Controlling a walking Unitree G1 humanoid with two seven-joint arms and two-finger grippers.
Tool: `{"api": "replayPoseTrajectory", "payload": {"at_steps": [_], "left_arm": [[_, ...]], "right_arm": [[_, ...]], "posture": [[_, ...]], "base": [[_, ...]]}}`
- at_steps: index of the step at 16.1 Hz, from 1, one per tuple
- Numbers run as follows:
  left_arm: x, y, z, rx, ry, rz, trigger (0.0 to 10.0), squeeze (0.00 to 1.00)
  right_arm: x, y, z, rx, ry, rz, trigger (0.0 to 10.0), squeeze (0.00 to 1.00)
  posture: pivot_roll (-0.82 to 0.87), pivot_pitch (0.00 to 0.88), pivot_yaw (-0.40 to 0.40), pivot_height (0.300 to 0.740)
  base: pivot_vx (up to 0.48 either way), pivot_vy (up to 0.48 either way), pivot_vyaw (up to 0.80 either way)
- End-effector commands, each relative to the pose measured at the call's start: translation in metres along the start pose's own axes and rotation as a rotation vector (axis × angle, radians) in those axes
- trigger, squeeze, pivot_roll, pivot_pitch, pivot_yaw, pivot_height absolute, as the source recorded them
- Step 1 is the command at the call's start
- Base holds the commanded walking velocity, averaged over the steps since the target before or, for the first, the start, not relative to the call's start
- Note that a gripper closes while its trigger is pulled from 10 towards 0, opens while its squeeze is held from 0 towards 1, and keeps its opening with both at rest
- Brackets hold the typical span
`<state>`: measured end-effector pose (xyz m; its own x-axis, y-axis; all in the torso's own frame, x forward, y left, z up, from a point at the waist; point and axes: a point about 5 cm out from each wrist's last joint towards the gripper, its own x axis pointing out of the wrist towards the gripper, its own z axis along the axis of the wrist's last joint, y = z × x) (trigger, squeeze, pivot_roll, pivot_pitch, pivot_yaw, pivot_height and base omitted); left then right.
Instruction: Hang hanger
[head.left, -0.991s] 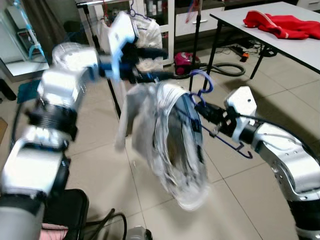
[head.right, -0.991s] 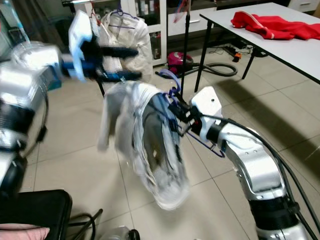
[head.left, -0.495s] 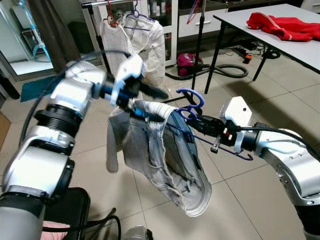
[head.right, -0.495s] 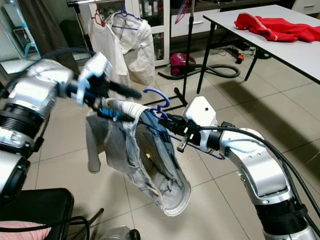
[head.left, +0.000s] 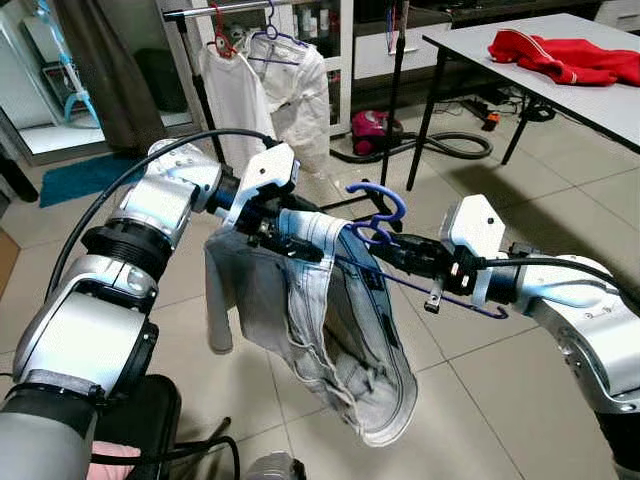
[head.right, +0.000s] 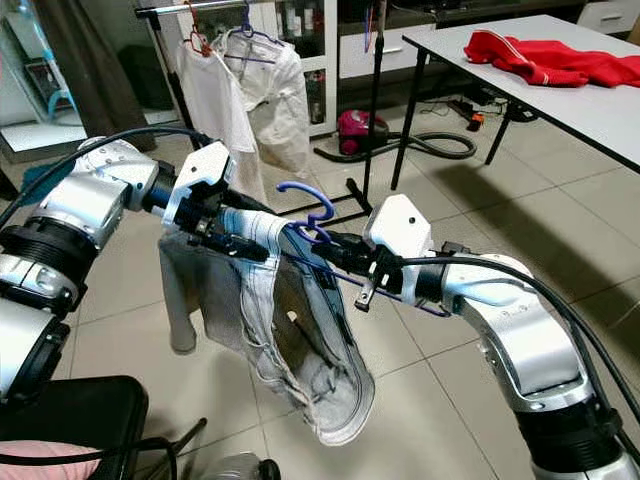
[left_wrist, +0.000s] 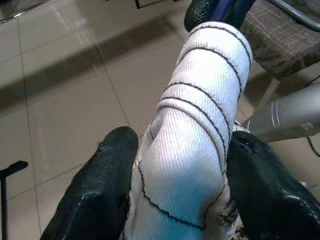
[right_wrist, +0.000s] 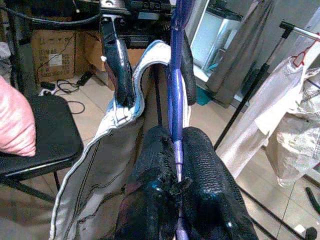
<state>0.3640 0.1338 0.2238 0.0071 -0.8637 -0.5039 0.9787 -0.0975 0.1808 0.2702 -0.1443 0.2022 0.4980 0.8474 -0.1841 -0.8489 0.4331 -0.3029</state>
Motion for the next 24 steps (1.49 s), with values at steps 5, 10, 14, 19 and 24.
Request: {"api": "replayPoseTrajectory", "payload": {"at_steps": [5,10,14,19,24], "left_arm": [[0.003,-0.001,0.0,0.019,0.019,-0.032,0.0,0.0],[0.011,-0.001,-0.006,-0.003,0.023,0.001,0.0,0.0],[0.016,-0.003,-0.01,-0.026,0.009,-0.007,0.0,0.0],[0.025,-0.005,-0.01,-0.056,-0.072,0.011,0.0,0.0],[0.034,-0.009,-0.016,-0.077,-0.094,0.033,0.0,0.0]], "right_arm": [[0.002,0.003,0.022,-0.082,-0.08,0.049,10.0,0.0],[0.003,0.007,0.024,-0.074,-0.089,0.068,10.0,0.0],[0.001,0.013,0.024,-0.056,-0.092,0.083,10.0,0.0],[0.0,0.019,0.022,-0.009,-0.093,0.085,10.0,0.0],[-0.002,0.016,0.014,0.112,-0.097,0.041,10.0,1.0]], "posture": [[0.03,0.0,0.1,0.74],[0.03,0.0,0.101,0.74],[0.03,0.005,0.105,0.74],[0.02,0.004,0.098,0.74],[0.01,0.0,0.088,0.74]], "base": [[0.0,0.0,0.0],[0.0,0.0,0.0],[0.0,0.0,0.0],[0.0,0.0,0.0],[0.0,0.0,0.0]]}}
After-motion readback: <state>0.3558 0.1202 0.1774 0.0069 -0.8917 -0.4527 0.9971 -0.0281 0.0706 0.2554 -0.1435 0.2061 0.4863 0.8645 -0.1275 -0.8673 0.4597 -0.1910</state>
